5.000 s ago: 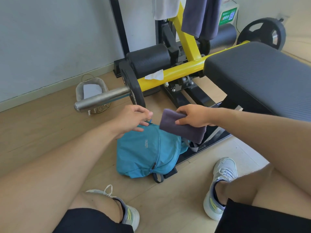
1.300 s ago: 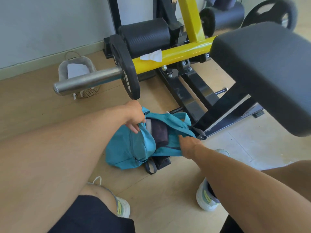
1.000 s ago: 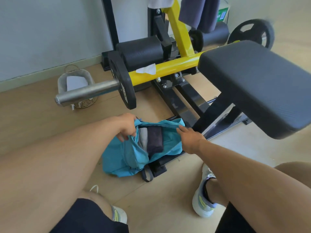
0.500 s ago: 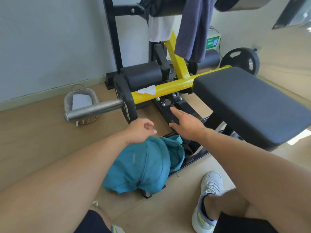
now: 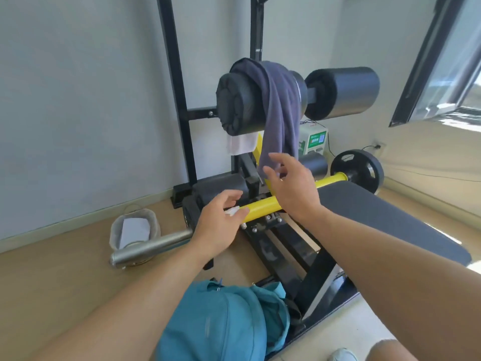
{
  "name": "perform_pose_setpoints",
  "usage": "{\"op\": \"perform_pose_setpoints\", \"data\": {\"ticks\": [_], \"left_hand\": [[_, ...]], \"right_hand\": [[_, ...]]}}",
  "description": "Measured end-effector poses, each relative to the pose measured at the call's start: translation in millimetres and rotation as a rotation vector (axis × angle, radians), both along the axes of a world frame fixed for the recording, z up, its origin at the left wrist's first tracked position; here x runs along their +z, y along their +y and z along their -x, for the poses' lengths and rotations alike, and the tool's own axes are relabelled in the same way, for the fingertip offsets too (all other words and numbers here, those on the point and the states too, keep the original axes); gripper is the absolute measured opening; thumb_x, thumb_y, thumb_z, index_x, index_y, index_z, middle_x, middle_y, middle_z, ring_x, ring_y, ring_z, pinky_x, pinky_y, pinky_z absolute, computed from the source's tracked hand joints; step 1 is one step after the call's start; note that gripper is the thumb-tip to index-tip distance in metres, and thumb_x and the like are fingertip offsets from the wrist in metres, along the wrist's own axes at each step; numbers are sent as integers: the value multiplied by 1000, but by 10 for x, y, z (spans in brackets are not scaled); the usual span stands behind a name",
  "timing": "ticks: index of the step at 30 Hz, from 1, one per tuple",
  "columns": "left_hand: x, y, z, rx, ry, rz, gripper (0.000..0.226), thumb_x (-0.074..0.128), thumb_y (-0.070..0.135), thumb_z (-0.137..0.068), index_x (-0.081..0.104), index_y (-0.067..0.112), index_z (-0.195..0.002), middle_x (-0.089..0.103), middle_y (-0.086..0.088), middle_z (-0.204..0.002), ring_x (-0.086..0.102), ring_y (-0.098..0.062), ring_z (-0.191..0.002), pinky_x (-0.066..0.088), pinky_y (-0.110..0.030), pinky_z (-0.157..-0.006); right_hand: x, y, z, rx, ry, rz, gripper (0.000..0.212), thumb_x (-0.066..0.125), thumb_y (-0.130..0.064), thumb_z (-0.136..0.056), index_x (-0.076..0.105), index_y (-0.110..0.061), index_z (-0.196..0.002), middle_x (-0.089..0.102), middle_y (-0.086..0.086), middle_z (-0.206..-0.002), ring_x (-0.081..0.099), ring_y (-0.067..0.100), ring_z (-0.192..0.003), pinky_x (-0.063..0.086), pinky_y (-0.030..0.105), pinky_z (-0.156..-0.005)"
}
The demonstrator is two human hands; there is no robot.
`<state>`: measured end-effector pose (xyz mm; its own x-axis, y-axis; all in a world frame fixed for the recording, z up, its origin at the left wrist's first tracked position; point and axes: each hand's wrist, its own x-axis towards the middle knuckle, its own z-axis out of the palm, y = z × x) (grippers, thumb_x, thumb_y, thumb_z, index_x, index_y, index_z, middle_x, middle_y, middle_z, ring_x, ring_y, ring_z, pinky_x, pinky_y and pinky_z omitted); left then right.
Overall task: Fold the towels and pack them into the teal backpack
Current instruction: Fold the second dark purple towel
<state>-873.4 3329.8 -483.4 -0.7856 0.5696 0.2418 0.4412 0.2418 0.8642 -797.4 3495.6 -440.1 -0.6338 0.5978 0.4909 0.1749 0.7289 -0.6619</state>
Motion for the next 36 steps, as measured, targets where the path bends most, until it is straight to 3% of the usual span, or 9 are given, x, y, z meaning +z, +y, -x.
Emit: {"op": "perform_pose_setpoints", "data": {"ticks": [4, 10, 15, 18, 23, 27, 30, 33, 36], "left_hand": [[590, 238, 51, -33, 96, -44, 38, 65, 22, -99, 56, 25, -136, 60, 12, -137, 55, -7, -126, 43, -29, -108], [1304, 599, 141, -64, 268, 5, 44, 60, 14, -100, 52, 23, -141, 56, 5, -142, 52, -12, -130, 40, -26, -105], [1510, 820, 218, -69, 241, 72, 50, 55, 8, -99, 45, 23, -146, 51, 3, -147, 50, -18, -134, 43, -38, -112], [1582, 854, 260, -44, 376, 190, 68, 50, -8, -89, 40, 20, -151, 42, -1, -154, 39, -21, -142, 39, -40, -113], [1701, 968, 446, -10, 689, 426, 79, 55, -3, -84, 28, 13, -157, 25, -6, -164, 14, -26, -154, 20, -44, -124], [1791, 1211, 554, 1, 872, 541, 80, 55, 15, -92, 14, 18, -162, 7, -5, -171, -1, -27, -158, 4, -47, -127], [1891, 1398, 681, 7, 878, 679, 80, 51, 26, -96, 6, 24, -163, -2, -4, -172, -7, -27, -158, -2, -53, -126], [1888, 1512, 913, 30, 893, 712, 73, 51, 33, -92, 22, 28, -158, 12, -4, -169, 5, -26, -156, 1, -55, -125], [1842, 1516, 974, 44, 991, 647, 56, 51, 37, -88, 46, 23, -142, 43, -14, -153, 34, -35, -143, 24, -57, -119]], "right_hand": [[491, 139, 251, -138, 211, 106, 61, 64, -43, -94, 35, -34, -147, 48, -12, -145, 51, 14, -128, 49, 40, -98], [976, 414, 520, -145, 91, 277, 78, 70, -47, -89, 32, -22, -153, 46, 4, -149, 49, 28, -133, 48, 51, -105], [1098, 558, 583, -138, -28, 221, 29, 69, -32, -94, 65, -9, -111, 64, 4, -98, 65, 25, -97, 57, 46, -92], [1133, 604, 572, -149, 109, 203, 13, 66, -27, -97, 69, -15, -95, 69, 2, -97, 65, 20, -92, 55, 39, -83], [1462, 644, 488, -112, 430, 287, 10, 58, -26, -100, 56, -20, -91, 62, -9, -86, 58, 10, -80, 44, 25, -72], [1723, 574, 412, -55, 345, 297, 12, 40, -28, -108, 47, -18, -107, 51, -12, -86, 48, 0, -74, 33, 17, -57], [1771, 451, 353, -27, 373, 247, 10, 34, -25, -109, 42, -18, -108, 50, -12, -87, 47, 1, -76, 34, 17, -59], [1630, 200, 235, 12, 578, 168, 5, 34, -20, -110, 38, -17, -107, 52, -12, -86, 52, -1, -75, 40, 10, -60], [1273, -113, -17, 19, 839, 13, 6, 35, -10, -108, 40, -15, -108, 52, -10, -84, 50, -4, -71, 38, 8, -67]]}}
